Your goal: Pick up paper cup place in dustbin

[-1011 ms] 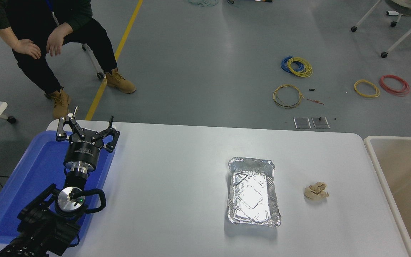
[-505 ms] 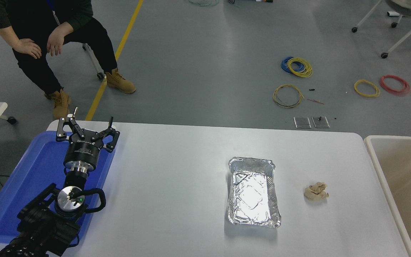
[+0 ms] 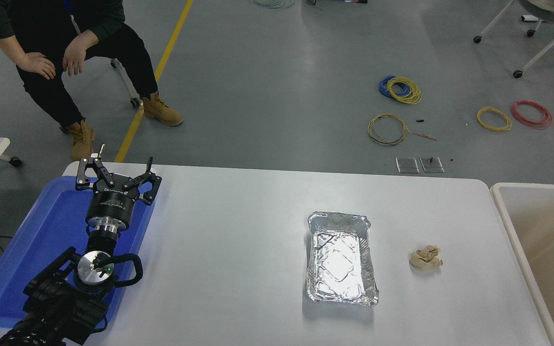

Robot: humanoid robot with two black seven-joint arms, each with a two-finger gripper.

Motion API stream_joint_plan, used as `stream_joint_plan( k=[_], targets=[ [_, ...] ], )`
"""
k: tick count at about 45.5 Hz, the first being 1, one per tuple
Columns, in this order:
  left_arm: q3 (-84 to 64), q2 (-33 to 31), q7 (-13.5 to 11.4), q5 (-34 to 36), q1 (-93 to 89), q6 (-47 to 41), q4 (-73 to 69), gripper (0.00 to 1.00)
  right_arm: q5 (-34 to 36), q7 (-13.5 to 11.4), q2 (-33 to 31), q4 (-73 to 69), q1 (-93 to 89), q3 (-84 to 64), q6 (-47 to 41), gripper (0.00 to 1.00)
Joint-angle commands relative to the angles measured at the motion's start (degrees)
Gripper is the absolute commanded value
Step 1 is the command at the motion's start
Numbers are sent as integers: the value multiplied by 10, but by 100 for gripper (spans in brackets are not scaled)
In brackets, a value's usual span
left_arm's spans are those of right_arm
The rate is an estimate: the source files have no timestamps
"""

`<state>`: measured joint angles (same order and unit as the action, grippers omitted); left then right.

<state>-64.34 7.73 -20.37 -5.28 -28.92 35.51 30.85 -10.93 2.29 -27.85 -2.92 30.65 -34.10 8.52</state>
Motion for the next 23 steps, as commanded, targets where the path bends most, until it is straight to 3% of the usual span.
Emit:
stream_joint_plan(
  k=[1, 5, 10, 23],
  targets=[
    [0, 0, 0, 0, 0, 0, 0, 100, 1, 0, 8, -3, -18, 5, 4, 52],
    [0, 0, 0, 0, 0, 0, 0, 100, 1, 0, 8, -3, -21, 4, 4, 77],
    [0, 0, 0, 0, 0, 0, 0, 100, 1, 1, 8, -2, -21, 4, 4, 98],
    [0, 0, 0, 0, 0, 0, 0, 100, 1, 1, 3, -10, -7, 3, 1, 100]
  ],
)
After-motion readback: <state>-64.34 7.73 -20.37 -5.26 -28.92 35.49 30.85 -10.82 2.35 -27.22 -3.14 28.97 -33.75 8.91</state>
